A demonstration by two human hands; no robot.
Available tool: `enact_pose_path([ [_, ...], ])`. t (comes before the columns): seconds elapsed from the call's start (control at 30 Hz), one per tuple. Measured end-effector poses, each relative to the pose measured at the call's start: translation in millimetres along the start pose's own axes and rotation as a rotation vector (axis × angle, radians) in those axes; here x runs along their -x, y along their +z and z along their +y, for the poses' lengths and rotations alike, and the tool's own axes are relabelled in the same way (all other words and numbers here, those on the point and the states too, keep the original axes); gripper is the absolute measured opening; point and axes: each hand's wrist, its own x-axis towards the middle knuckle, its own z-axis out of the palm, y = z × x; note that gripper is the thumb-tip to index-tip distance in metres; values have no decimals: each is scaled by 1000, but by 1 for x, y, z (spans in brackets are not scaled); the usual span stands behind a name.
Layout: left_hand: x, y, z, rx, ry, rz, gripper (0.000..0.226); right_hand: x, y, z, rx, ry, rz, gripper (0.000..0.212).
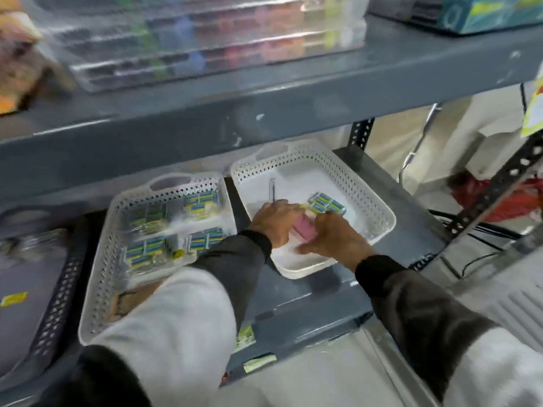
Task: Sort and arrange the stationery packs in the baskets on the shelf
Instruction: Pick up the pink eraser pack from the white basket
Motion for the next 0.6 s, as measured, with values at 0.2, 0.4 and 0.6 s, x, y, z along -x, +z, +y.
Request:
enact_pose_path([
  [0.2,-10,12,-6,-44,3,118,40,-8,-4,-11,84,-2,41,41],
  [0.4,37,-26,-48,211,-88,328,42,1,-32,-46,-79,-164,151,40],
  [0.6,142,-35,-106,382,-232,354,55,29,-12,-123,-258,-417,-32,51],
])
